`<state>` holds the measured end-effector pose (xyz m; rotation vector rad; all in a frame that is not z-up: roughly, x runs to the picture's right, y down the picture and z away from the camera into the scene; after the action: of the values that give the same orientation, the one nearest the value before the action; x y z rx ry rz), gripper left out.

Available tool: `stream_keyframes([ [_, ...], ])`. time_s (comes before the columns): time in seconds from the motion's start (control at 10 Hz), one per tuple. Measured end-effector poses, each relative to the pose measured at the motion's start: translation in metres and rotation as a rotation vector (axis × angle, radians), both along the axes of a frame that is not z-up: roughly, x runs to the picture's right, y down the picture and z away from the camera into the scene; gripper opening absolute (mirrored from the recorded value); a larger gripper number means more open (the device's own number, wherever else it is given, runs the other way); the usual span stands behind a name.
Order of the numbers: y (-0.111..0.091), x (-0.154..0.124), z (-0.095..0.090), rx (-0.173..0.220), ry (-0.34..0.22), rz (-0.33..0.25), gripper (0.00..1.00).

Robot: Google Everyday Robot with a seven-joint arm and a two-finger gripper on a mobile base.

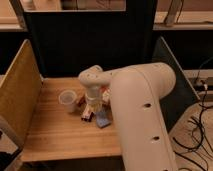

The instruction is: Push the eraser across the table

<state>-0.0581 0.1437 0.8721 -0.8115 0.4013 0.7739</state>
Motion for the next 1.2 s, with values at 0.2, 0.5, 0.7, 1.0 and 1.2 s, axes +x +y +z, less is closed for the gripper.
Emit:
stream_keyframes([
  [0.2,0.004,-0.003,0.01,-0.008,0.012,-0.004,0.0],
  [0.5,0.005,-0.015,0.018,-0.011,0.008,-0.009,0.0],
  [0.7,-0.001,-0.032,0.018,0.005,-0.021,-0.013,0.0],
  [1.0,-0.01,-0.058,0.015,0.028,-0.079,-0.037,0.0],
  [1.2,-0.01,-0.066,0.015,0.025,-0.1,-0.042,0.0],
])
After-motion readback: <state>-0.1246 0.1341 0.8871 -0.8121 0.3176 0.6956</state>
